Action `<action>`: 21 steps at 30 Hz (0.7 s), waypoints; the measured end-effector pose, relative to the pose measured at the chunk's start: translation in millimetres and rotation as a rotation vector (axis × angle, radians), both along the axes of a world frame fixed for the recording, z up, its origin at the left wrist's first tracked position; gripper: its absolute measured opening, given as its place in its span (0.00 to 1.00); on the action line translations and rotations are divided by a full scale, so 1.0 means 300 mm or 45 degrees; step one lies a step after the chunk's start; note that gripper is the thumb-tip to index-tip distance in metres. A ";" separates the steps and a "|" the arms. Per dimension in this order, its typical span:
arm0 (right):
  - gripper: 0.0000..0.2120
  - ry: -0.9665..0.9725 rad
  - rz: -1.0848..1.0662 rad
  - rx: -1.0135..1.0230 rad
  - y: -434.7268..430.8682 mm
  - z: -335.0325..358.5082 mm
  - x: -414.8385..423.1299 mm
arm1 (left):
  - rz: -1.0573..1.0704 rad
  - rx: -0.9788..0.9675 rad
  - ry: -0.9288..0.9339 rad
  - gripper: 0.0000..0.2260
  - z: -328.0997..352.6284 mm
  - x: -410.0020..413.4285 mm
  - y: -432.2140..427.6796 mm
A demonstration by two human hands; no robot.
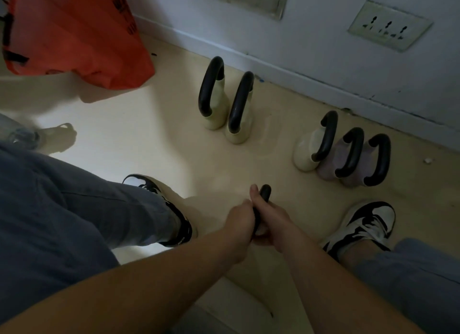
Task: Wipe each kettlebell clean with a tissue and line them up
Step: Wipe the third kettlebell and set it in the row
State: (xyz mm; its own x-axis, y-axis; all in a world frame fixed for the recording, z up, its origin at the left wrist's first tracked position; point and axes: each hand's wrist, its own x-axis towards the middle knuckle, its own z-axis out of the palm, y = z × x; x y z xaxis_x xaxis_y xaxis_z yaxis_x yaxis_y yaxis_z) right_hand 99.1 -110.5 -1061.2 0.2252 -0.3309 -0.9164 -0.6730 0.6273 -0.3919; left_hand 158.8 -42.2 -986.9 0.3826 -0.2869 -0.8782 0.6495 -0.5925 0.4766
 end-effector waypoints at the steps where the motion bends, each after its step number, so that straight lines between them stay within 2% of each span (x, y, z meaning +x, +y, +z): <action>1: 0.39 0.003 0.006 -0.005 -0.001 0.001 -0.001 | 0.166 -0.037 0.106 0.16 -0.011 0.035 -0.013; 3: 0.42 0.007 0.033 0.000 -0.005 0.003 -0.005 | 0.310 -0.145 0.260 0.17 -0.027 0.092 -0.013; 4: 0.44 0.008 0.034 -0.002 -0.005 0.002 -0.007 | 0.217 -0.158 0.253 0.20 -0.059 0.099 -0.002; 8: 0.40 -0.017 -0.051 -0.008 -0.004 -0.004 0.001 | -0.631 -0.080 -0.131 0.26 -0.117 0.026 0.092; 9: 0.40 -0.023 -0.056 -0.010 -0.004 -0.003 0.002 | -0.713 -0.076 -0.192 0.27 -0.123 0.025 0.104; 12: 0.39 -0.046 -0.043 0.009 -0.003 -0.001 -0.001 | -0.686 0.011 -0.271 0.25 -0.110 0.067 0.087; 16: 0.44 0.032 0.046 0.001 -0.009 0.015 0.005 | -0.463 0.150 -0.472 0.24 -0.093 0.169 0.050; 19: 0.43 -0.001 0.020 0.050 -0.011 0.025 0.001 | -0.635 0.251 -0.789 0.29 -0.103 0.227 0.059; 21: 0.42 -0.025 0.001 0.095 -0.012 0.033 -0.003 | -0.801 0.220 -0.742 0.29 -0.101 0.182 0.071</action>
State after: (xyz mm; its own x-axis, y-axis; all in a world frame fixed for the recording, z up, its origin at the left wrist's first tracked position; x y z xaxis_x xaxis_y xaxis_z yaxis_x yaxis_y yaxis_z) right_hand 98.3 -114.1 -1051.3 0.2434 -0.2616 -0.9340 -0.6661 0.6549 -0.3570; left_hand 213.4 -21.0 -1017.2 0.5995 -0.4769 -0.6427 -0.1413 -0.8535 0.5016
